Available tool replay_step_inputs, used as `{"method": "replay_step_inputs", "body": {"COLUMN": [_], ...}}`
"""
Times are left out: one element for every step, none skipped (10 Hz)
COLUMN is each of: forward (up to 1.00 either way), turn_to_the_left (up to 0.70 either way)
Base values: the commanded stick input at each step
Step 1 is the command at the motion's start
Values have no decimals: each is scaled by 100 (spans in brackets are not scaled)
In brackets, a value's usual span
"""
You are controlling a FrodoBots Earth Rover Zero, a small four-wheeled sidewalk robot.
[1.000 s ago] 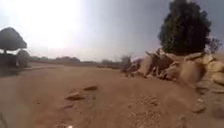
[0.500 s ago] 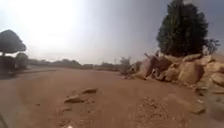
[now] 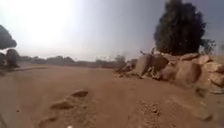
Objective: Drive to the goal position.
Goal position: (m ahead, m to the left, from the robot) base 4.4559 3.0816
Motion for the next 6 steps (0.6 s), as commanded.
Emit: {"method": "replay_step_inputs", "body": {"forward": [70, 70, 70, 70, 70, 70], "turn_to_the_left": [-14, -14, -14, -14, -14, -14]}}
